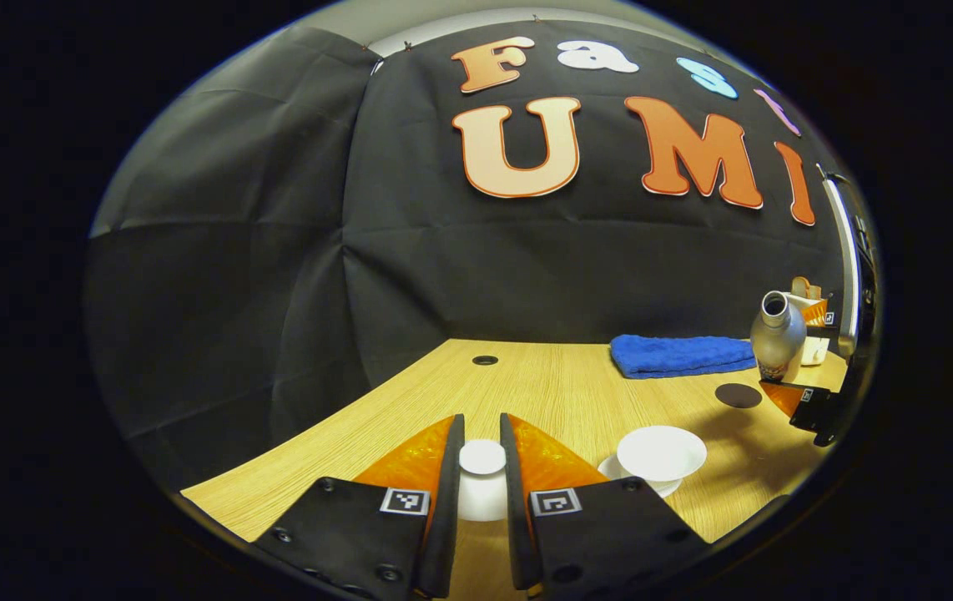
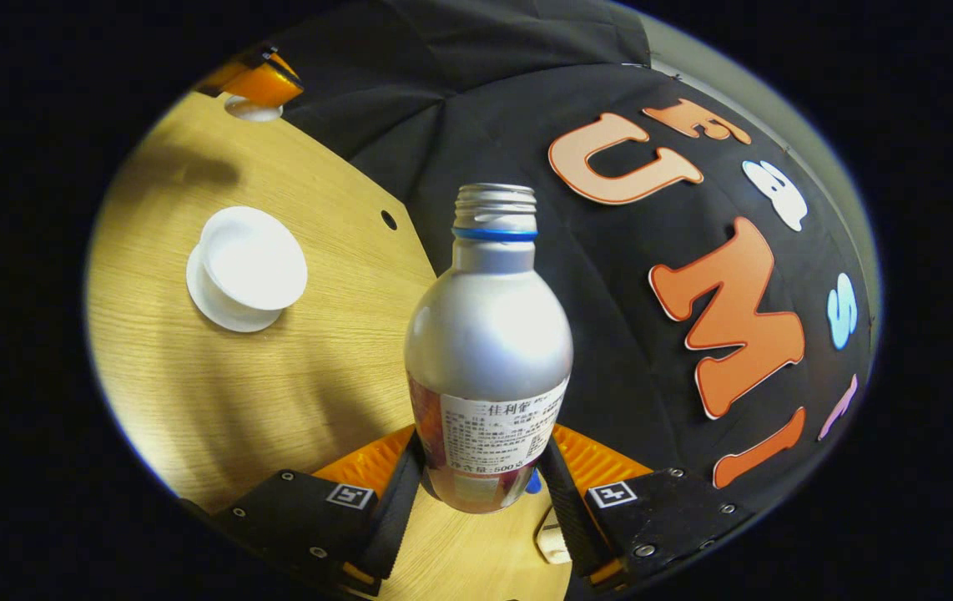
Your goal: Open the teacup lid with one hand, grasp the water bottle and pour water into the teacup with the other hand; after pouring, place the water bottle on the coaster and then close the teacup lid.
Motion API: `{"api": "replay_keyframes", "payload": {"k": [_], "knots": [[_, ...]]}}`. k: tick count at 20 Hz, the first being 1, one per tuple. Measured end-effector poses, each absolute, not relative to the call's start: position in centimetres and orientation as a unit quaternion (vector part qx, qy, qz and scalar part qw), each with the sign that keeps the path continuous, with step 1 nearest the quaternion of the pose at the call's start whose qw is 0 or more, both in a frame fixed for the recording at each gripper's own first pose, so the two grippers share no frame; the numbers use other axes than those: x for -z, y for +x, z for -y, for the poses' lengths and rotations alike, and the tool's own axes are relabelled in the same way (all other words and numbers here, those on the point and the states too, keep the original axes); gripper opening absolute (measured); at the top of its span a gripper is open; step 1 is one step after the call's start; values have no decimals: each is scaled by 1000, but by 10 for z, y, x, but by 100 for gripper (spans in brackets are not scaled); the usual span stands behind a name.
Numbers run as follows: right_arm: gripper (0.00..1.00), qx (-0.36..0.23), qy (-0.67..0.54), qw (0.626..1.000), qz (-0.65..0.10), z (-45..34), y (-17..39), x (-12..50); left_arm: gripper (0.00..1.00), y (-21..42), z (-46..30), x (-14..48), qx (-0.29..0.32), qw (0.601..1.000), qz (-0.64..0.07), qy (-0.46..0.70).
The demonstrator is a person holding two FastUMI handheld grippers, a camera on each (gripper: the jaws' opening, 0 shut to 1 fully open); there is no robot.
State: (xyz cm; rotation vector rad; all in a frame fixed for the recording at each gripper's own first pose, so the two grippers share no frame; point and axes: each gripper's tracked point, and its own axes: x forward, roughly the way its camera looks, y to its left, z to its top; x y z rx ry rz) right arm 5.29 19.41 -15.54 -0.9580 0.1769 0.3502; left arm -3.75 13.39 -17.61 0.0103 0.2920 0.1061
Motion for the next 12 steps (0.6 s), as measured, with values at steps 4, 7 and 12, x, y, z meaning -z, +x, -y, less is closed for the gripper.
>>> {"api": "replay_keyframes", "payload": {"k": [4,7,12], "knots": [[78,-158,-511,843,-53,-194,53,149,30,-36,-137,173,-53,989,-141,0],[78,-156,-530,832,-43,-196,52,146,30,-38,-143,174,-55,989,-140,-1],[78,-151,-576,803,-14,-199,49,139,30,-38,-144,177,-52,988,-144,-1]]}}
